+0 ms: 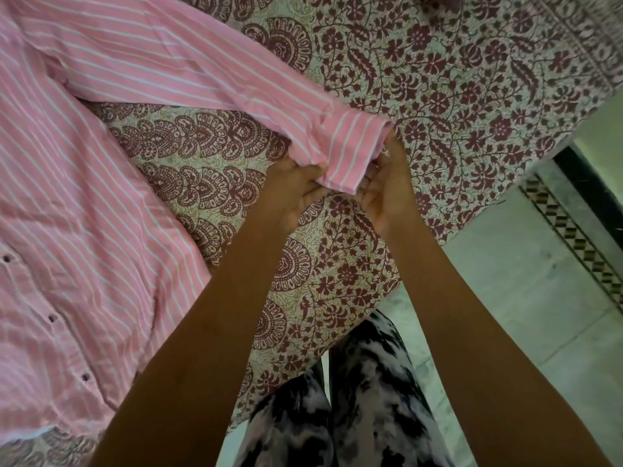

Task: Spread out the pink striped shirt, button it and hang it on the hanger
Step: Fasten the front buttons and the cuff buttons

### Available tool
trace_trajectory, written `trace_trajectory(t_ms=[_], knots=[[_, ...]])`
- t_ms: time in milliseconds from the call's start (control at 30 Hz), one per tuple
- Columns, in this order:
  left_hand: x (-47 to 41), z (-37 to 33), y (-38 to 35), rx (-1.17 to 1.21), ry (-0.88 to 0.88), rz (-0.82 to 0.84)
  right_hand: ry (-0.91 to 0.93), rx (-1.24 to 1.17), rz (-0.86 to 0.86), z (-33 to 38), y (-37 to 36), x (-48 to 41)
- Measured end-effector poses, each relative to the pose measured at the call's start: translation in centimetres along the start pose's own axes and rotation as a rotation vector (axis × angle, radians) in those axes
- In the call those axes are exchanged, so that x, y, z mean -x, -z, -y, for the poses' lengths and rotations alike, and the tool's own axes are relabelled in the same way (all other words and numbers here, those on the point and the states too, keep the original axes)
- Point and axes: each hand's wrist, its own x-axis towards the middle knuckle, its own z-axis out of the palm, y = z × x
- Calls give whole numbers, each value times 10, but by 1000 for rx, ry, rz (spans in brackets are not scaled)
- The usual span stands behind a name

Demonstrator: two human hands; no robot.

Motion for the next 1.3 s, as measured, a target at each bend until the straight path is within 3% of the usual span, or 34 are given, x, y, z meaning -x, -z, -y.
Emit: trace_trajectory(t_ms=[133, 300, 500, 600, 733, 867, 1067, 1300], knots=[[-7, 15, -3, -69, -25, -125, 38, 215, -74, 4, 1, -5], [-18, 26, -8, -289, -79, -194, 196, 471, -367, -1, 9, -31], [-33, 36, -9, -488, -160, -302, 333, 732, -438, -9, 15, -48], [-31, 38, -8, -597, -176, -350, 311, 751, -459, -5, 16, -41], [-6, 39, -3, -730, -216, -444, 323, 627, -347, -9, 25, -17], [39, 33, 1, -693, -278, -462, 365, 760, -283, -7, 26, 31], [112, 24, 8, -915, -574, -488, 577, 978, -68, 2, 14, 106], [191, 16, 41, -946, -679, -559, 718, 1132, 87, 1, -17, 162]])
